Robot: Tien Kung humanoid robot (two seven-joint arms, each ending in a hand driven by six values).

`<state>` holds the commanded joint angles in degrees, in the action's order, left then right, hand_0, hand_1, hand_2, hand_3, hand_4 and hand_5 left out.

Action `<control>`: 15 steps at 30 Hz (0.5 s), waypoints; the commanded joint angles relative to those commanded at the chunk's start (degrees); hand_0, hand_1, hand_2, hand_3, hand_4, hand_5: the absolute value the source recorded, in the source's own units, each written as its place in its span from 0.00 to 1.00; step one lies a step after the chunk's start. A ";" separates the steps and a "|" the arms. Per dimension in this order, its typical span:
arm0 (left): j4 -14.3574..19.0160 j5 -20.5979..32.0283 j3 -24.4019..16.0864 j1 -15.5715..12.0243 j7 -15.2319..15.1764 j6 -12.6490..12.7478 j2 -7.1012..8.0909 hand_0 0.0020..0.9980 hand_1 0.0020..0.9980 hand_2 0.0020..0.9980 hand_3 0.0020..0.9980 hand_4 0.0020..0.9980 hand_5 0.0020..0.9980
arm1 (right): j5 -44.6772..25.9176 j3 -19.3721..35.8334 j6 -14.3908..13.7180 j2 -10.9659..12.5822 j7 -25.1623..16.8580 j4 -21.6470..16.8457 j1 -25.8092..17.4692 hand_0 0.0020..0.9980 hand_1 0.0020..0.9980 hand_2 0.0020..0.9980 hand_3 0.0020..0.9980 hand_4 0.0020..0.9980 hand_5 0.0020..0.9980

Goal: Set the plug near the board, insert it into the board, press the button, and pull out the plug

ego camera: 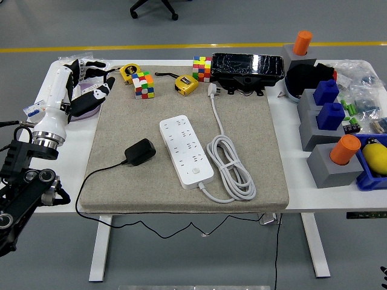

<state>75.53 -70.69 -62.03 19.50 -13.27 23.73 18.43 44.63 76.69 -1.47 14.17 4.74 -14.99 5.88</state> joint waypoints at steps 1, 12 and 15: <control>0.07 0.07 0.08 0.04 0.00 -0.08 0.04 0.69 0.63 0.55 0.59 0.76 0.22 | 0.03 0.01 0.01 -0.05 0.00 -0.01 -0.03 0.53 0.63 0.61 0.55 0.88 0.40; 0.25 0.27 0.35 -0.07 0.31 1.39 0.03 0.67 0.63 0.55 0.59 0.77 0.22 | 0.17 -0.29 0.25 -0.04 0.30 -0.21 -0.42 0.53 0.63 0.62 0.55 0.88 0.41; 0.27 0.31 0.52 -0.12 0.42 0.80 0.18 0.67 0.62 0.54 0.59 0.77 0.22 | 0.31 -0.18 0.29 -0.11 0.34 -0.23 -0.58 0.53 0.63 0.61 0.55 0.89 0.41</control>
<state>75.80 -70.38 -61.52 19.38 -12.85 24.53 18.61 44.93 76.50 -1.18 14.06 5.08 -15.22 5.30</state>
